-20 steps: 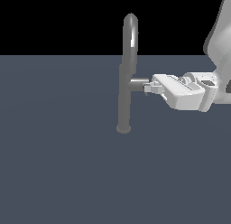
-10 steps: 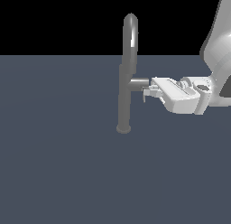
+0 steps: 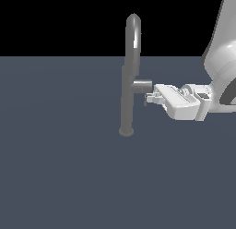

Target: Turn on the faucet by rotating a designated handle.

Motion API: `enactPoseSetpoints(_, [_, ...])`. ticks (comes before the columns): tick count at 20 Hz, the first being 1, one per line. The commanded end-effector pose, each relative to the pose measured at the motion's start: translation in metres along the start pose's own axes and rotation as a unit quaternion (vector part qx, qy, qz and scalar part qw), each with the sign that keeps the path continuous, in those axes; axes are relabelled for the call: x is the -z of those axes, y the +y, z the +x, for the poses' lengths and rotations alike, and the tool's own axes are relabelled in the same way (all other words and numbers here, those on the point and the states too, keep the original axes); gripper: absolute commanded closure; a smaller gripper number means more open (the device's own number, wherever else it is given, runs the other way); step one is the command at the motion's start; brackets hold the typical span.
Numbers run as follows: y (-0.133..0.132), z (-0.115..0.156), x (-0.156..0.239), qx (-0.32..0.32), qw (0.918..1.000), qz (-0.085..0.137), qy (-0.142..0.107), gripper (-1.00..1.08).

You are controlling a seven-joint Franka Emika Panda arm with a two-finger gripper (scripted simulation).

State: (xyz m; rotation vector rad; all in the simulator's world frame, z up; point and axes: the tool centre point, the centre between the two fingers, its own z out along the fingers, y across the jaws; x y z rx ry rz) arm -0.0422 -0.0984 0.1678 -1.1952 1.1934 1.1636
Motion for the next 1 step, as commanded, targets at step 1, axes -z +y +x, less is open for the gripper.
enactPoseSetpoints(1, [-0.0037,0.0284,-0.0054,-0.017,0.9998,0.007,0.004,1.08])
